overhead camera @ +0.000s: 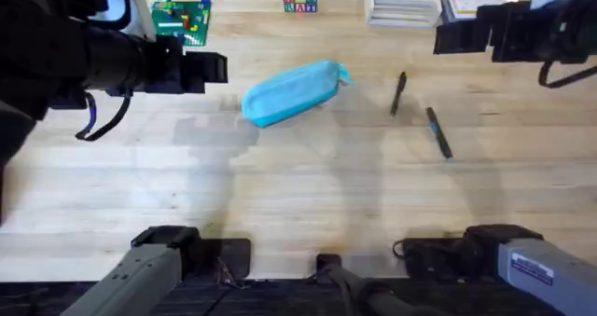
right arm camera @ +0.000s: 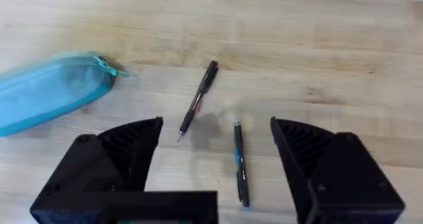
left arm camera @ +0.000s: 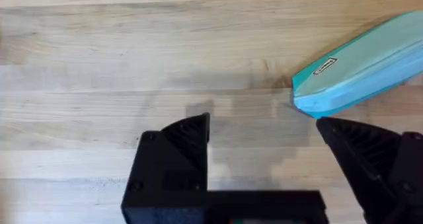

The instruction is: Unzip the bag, pick up the pens from the table one at a time and place them inside, then zip the bag closed.

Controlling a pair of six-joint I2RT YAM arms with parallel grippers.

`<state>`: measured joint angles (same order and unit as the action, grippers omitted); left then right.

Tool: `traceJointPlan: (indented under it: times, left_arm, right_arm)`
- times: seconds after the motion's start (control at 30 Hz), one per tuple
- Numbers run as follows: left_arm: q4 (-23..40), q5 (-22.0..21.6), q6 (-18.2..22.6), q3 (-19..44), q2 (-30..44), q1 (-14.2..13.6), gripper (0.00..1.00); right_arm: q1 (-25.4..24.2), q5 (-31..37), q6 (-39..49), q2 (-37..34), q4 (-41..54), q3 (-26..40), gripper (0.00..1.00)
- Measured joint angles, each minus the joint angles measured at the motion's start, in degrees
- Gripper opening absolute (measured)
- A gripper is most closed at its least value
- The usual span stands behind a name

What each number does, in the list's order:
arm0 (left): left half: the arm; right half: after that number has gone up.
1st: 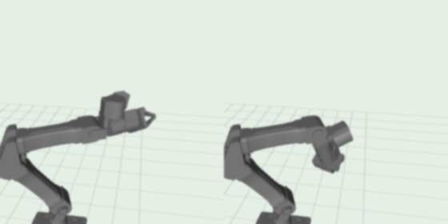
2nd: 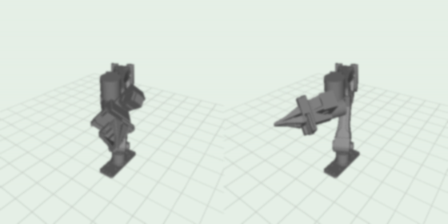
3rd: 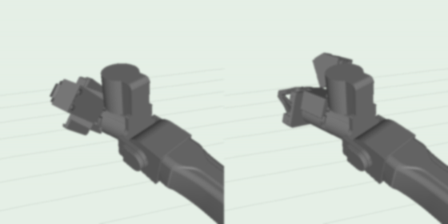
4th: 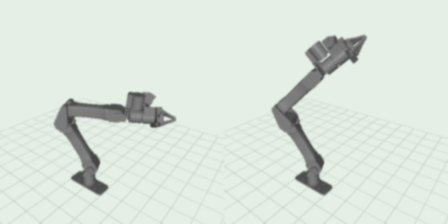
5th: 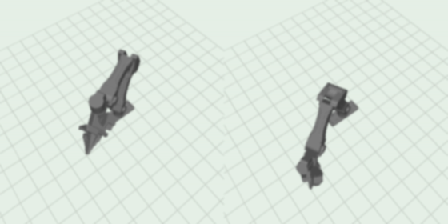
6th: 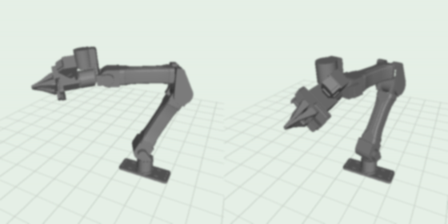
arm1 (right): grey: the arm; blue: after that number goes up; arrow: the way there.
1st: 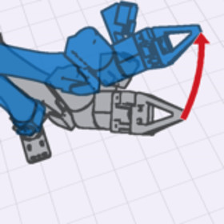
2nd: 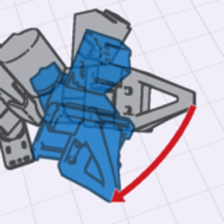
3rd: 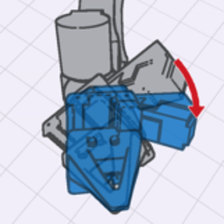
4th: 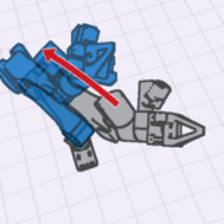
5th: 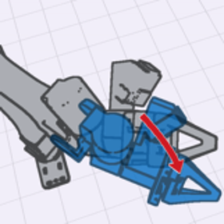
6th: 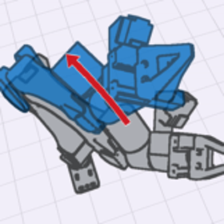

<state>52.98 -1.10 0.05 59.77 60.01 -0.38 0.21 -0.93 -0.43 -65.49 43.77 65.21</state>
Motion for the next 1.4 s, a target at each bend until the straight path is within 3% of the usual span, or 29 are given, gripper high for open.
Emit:
traceJointPlan:
  times: [0.27,0.47,0.7,0.87,1.23,1.4]
  left_arm:
    - [0.03,0.00,0.56,0.00,0.00,0.00,0.994]
    - [0.84,1.70,9.17,0.00,0.00,0.00,0.994]
    - [0.86,11.60,21.96,0.00,0.00,0.00,0.994]
    - [1.05,18.44,28.32,0.00,0.00,0.36,0.991]
    - [3.07,35.54,41.31,0.13,2.21,9.82,0.992]
    - [3.20,40.30,46.60,0.17,7.61,11.71,0.992]
  right_arm:
    - [0.00,0.00,0.00,0.00,0.00,0.00,0.997]
    - [0.00,0.00,0.00,0.00,0.00,0.00,0.997]
    - [0.00,0.00,0.00,0.00,0.00,0.00,0.998]
    - [0.00,0.00,0.00,0.00,0.00,0.00,0.997]
    - [0.00,0.00,0.00,0.00,0.00,0.00,0.997]
    - [0.00,0.00,0.00,0.00,0.00,0.00,0.998]
